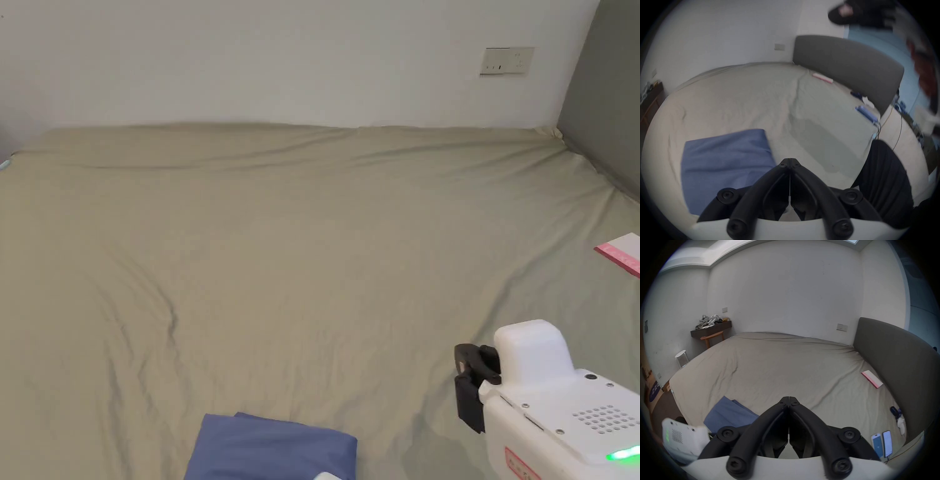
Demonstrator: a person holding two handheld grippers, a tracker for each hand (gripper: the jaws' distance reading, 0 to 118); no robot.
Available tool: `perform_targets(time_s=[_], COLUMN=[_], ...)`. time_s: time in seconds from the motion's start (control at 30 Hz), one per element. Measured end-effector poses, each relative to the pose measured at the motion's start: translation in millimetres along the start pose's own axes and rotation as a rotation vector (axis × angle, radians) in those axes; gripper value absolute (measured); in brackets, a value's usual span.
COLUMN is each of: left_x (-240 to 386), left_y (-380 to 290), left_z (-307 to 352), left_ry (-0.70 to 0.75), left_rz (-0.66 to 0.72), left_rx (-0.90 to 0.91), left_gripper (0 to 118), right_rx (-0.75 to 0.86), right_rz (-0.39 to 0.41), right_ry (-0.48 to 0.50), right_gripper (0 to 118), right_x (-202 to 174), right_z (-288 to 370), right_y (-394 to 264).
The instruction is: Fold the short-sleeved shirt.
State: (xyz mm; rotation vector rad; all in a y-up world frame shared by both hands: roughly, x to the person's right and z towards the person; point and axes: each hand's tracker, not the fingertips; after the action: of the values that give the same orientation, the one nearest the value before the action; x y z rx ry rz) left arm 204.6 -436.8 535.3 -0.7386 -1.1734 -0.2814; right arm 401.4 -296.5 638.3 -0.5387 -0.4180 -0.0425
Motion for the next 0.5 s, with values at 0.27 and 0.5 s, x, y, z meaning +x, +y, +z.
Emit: perform_targets(time_s=[0.27, 0.5], left_x=[-132.6, -212.0], left_y=[-0.1, -15.5], left_z=[57.1, 71.0], left_ry=[0.258, 0.152], left_rz=[0.189, 0.421], left_rx=[0.099, 0.039], left_gripper=[0, 12], right_rx=[-0.213, -0.565], right_rz=[0.031, 0.165], right_ry=[0.271, 0.312], right_gripper=[2, 2], right_x=[-72.1, -119.5], right_z=[-81.6, -151.1], right_y=[-50.1, -135.8])
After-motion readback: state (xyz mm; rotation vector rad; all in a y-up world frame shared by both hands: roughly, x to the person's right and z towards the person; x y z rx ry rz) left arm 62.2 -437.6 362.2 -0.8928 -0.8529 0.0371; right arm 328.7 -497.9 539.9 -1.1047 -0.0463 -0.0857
